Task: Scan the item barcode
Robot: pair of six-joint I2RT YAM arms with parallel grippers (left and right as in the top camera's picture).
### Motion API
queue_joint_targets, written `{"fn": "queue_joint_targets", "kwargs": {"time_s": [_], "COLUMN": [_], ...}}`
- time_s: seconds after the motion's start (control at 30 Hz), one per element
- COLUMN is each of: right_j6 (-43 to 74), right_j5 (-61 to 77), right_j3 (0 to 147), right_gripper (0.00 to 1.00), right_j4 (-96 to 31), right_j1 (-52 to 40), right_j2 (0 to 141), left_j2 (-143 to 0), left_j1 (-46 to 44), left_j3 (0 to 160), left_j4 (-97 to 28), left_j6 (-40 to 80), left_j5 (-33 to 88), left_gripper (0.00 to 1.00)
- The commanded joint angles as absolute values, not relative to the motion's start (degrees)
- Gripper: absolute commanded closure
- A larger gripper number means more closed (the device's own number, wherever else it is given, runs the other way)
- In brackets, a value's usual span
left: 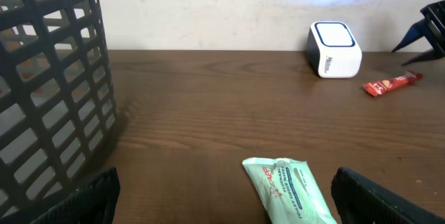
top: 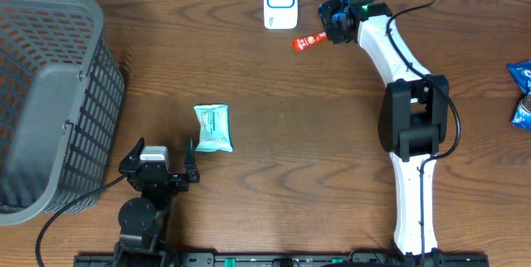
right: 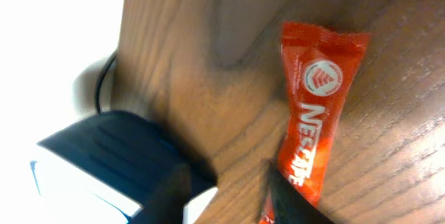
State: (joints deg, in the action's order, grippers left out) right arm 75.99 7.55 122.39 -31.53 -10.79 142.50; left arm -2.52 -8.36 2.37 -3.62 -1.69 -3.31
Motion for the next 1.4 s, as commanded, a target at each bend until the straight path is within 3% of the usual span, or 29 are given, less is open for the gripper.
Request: {"fn": "queue_joint_targets", "kwargs": {"time_s": [0.0, 0.1, 0.27, 0.4, 0.63, 0.83, 0.9, 0.93, 0.97, 1.0, 1.13, 1.2, 1.23, 1.33, 1.37], "right_j6": [75.79, 75.79, 75.75, 74.0, 72.29, 64.18, 58.85, 55.61, 50.92, 46.61, 23.97, 19.59, 16.21, 8.12, 6.76], "right_j5": [4.38, 3.92, 4.62, 5.06, -0.3, -4.36, -3.62, -3.49, -3.51, -3.53, -3.51, -3.51, -3.51, -3.49, -3.55], "right_j3": [122.56, 122.56, 122.56, 122.58, 122.58, 122.58, 122.58, 122.58, 122.58, 122.58, 122.56, 122.56, 122.56, 122.56, 122.56], "right_gripper": [0.85, 0.87, 0.99, 0.99, 0.99, 0.99, 0.87, 0.64, 0.33, 0.23, 0.13, 0.07, 0.09, 0.3, 0.42], "right_j4": [-31.22, -30.65, -30.87, -35.88, -59.37, -63.18, -63.02, -63.05, -63.07, -63.05, -64.25, -66.13, -67.02, -68.58, -68.71], "right_j1": [-11.68, -12.08, -12.75, -12.64, -10.79, -10.11, -10.11, -10.11, -10.11, -10.11, -10.22, -10.33, -10.37, -10.39, -10.39], "right_j2": [144.22, 146.04, 149.18, 148.22, 140.29, 133.16, 130.5, 129.12, 127.92, 127.17, 126.5, 127.39, 128.01, 130.28, 131.17], "left_j2": [-2.52, -2.52, -2.52, -2.52, -2.52, -2.52, -2.52, -2.52, -2.52, -2.52, -2.52, -2.52, -2.52, -2.52, -2.52], "left_j1": [-8.32, -8.32, -8.32, -8.32, -8.32, -8.32, -8.32, -8.32, -8.32, -8.32, -8.32, -8.32, -8.32, -8.32, -8.32], "left_j3": [0.54, 0.54, 0.54, 0.54, 0.54, 0.54, 0.54, 0.54, 0.54, 0.54, 0.54, 0.54, 0.54, 0.54, 0.54], "left_j4": [-4.38, -4.38, -4.38, -4.38, -4.38, -4.38, -4.38, -4.38, -4.38, -4.38, -4.38, -4.38, -4.38, -4.38, -4.38], "left_j6": [-1.65, -1.65, -1.65, -1.65, -1.65, -1.65, -1.65, -1.65, -1.65, -1.65, -1.65, -1.65, -1.65, -1.65, -1.65], "left_j5": [-3.6, -3.6, -3.57, -3.57, -3.6, -3.6, -3.57, -3.57, -3.6, -3.6, -3.57, -3.6, -3.6, -3.57, -3.57], "left_gripper": [0.02, 0.02, 0.02, 0.02, 0.02, 0.02, 0.02, 0.02, 0.02, 0.02, 0.02, 0.02, 0.02, 0.02, 0.02]}}
